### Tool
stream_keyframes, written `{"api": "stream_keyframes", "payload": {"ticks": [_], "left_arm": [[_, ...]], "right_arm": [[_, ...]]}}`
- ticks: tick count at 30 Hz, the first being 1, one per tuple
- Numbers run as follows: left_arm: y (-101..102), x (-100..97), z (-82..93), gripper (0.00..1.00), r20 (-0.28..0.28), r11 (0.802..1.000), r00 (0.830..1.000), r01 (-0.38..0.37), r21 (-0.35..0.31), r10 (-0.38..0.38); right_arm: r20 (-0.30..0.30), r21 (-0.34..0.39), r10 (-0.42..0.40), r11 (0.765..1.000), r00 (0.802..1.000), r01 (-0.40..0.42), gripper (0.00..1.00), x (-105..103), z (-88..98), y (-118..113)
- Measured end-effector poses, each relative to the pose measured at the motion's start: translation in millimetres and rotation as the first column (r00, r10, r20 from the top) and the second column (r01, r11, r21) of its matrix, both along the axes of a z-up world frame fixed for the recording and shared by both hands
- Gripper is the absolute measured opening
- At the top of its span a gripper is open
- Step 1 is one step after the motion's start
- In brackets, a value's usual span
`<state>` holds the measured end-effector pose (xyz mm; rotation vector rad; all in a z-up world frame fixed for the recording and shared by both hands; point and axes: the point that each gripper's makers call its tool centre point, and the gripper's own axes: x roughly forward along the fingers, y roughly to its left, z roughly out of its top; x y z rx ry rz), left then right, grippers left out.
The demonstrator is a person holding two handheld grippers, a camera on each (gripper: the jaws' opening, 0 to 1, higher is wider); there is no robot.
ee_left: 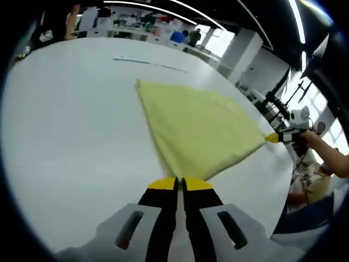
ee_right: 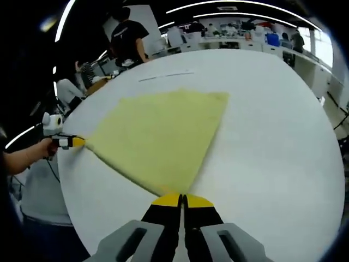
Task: Fold the garment on the visible template until the final outline fits inside the template.
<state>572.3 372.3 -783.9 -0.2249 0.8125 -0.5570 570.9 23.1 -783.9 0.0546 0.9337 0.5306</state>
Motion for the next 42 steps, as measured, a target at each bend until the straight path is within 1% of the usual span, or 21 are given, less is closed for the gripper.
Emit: {"api": "stream_keyframes", "payload": {"ticks": [5, 11, 20, 25, 30, 32, 35, 37, 39, 40, 42], "left_arm": [[0, -7.7, 2.9, 0.01, 0.010, 1.000, 1.000, 0.013, -0.002, -0.013], [1, -15.5, 4.1, 0.01, 0.017, 0.999, 0.999, 0.033, 0.015, -0.033], [3, -25.9, 1.8, 0.01, 0.018, 1.000, 1.000, 0.019, 0.013, -0.020], [3, -30.9, 2.7, 0.01, 0.025, 0.999, 0.999, 0.026, 0.025, -0.027], [5, -36.4, 4.9, 0.01, 0.023, 1.000, 1.000, 0.017, 0.015, -0.018], [5, -37.9, 5.5, 0.01, 0.036, 1.000, 0.999, 0.022, 0.020, -0.023], [6, -40.3, 5.8, 0.01, 0.037, 1.000, 0.999, 0.019, 0.019, -0.019], [7, -40.3, 7.0, 0.01, 0.056, 1.000, 0.998, 0.010, 0.023, -0.011], [6, -40.4, 8.9, 0.01, 0.075, 1.000, 0.997, 0.010, 0.019, -0.011], [6, -39.9, 8.8, 0.02, 0.078, 1.000, 0.997, 0.008, 0.019, -0.010], [8, -39.2, 8.9, 0.02, 0.083, 1.000, 0.997, 0.005, 0.019, -0.007]], "right_arm": [[-0.002, 0.003, -0.005, 1.000, 1.000, 0.005, 0.00, -6, 0.8, -1], [-0.003, 0.016, -0.006, 1.000, 1.000, 0.006, 0.00, -15, 1.2, -1], [0.005, 0.047, -0.019, 0.999, 1.000, 0.019, 0.00, -29, 3.2, -2], [0.015, 0.044, -0.006, 0.999, 1.000, 0.005, 0.00, -34, 4.3, -1], [0.027, 0.044, -0.006, 0.999, 1.000, 0.005, 0.00, -38, 5.9, -1], [0.030, 0.052, -0.011, 0.999, 0.999, 0.009, 0.00, -40, 5.9, 0], [0.043, 0.073, -0.040, 0.997, 0.998, 0.037, 0.00, -42, 7.0, 0], [0.049, 0.079, -0.051, 0.996, 0.998, 0.047, 0.00, -42, 7.0, 0], [0.058, 0.069, -0.054, 0.996, 0.997, 0.050, 0.00, -43, 7.3, 0], [0.064, 0.057, -0.053, 0.997, 0.997, 0.049, 0.00, -43, 7.2, -1], [0.068, 0.056, -0.056, 0.997, 0.996, 0.052, 0.00, -43, 7.9, -2]]}}
